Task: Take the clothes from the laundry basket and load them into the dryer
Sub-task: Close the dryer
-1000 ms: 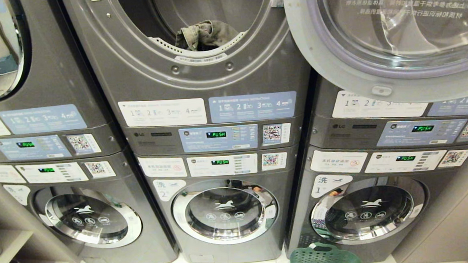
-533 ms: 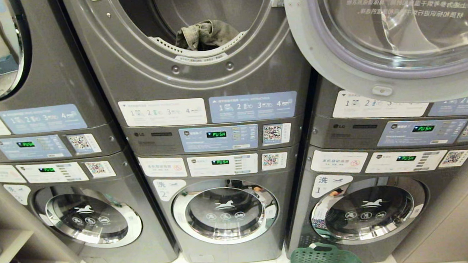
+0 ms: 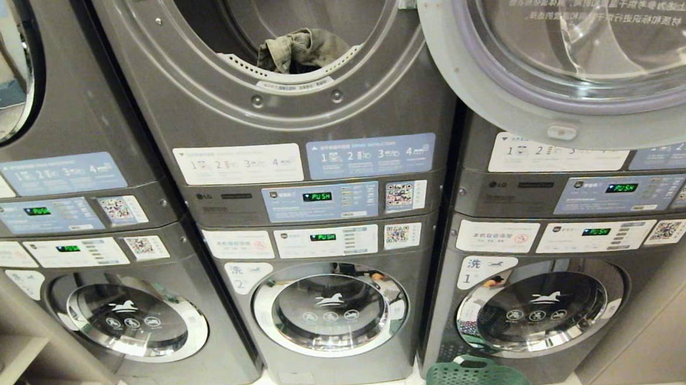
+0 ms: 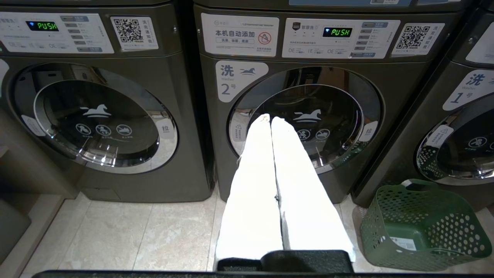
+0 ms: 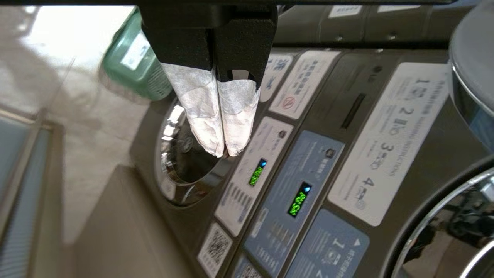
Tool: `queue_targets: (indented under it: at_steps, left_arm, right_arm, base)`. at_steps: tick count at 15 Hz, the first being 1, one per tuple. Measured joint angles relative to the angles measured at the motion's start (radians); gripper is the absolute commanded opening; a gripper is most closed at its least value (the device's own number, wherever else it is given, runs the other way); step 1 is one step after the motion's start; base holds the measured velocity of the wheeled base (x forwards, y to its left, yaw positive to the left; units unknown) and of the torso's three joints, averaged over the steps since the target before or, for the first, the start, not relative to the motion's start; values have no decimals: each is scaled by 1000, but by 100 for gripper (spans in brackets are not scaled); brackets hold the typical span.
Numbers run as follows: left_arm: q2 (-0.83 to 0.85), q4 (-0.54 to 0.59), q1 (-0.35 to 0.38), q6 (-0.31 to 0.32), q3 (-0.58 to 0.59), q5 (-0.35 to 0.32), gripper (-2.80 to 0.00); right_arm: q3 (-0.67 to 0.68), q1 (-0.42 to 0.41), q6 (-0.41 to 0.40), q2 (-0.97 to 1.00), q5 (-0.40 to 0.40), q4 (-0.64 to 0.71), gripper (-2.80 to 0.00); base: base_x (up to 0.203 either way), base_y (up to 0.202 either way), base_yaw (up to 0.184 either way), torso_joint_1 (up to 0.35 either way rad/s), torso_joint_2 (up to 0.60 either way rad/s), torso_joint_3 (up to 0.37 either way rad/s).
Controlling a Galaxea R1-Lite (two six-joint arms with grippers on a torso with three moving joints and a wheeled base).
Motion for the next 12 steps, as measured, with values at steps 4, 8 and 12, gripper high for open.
queue_targets:
  at_steps: [4,8,12]
  left_arm:
    - [0,1,1,0,-1,0,-280]
    - [0,1,0,0,-1,0,-280]
    - [0,1,1,0,-1,0,-280]
  right_arm:
    - [37,-56,6,18,219,-200,-280]
    - [188,-95,4,4,486,-566,-280]
    - [208,-190,20,58,514,-636,-280]
  base:
    - [0,0,0,0,0,0]
    - [0,0,0,0,0,0]
    - [0,0,0,0,0,0]
